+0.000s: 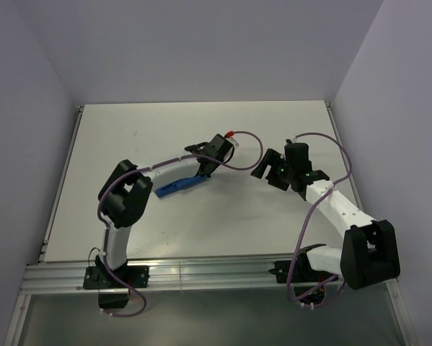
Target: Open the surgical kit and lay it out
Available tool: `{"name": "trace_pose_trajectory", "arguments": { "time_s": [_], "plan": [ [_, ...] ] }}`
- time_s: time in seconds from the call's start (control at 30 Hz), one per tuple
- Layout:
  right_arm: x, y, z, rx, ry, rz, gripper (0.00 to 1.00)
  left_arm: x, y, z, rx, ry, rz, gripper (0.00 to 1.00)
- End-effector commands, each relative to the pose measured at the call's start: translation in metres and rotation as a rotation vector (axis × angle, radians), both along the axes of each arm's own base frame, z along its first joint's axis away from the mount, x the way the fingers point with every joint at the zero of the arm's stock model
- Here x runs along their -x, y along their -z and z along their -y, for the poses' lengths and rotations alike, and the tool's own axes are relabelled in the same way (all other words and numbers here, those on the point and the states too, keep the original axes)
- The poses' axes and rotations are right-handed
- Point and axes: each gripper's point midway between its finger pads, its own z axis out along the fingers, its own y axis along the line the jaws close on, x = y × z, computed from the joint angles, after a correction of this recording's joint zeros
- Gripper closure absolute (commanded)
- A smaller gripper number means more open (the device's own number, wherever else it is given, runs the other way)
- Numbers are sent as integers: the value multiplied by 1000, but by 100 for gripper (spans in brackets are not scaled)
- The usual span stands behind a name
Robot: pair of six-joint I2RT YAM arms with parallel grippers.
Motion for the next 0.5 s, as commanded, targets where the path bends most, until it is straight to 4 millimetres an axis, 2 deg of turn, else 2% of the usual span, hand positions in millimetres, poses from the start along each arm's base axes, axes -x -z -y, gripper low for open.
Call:
{"name": "trace_pose_trajectory", "arguments": {
  "time_s": [0.0,0.07,0.2,0.33,0.43,0.47],
  "plan": [
    [-14,-21,2,2,10,64,16,-16,-62,4,79,-23,127,88],
    [-14,-21,2,4,8,64,16,-19,-67,0,80,-26,133,100],
    [-15,-21,1,3,3,64,16,-26,-84,-10,89,-27,154,100],
    [-16,-23,0,-3,-1,68,16,-37,-111,-26,104,0,181,100],
    [-17,-24,-2,-10,-7,69,17,-56,-128,-53,54,32,227,100],
    [-18,-25,-3,-12,-12,71,17,-67,-132,-72,9,41,242,100]
  ]
}}
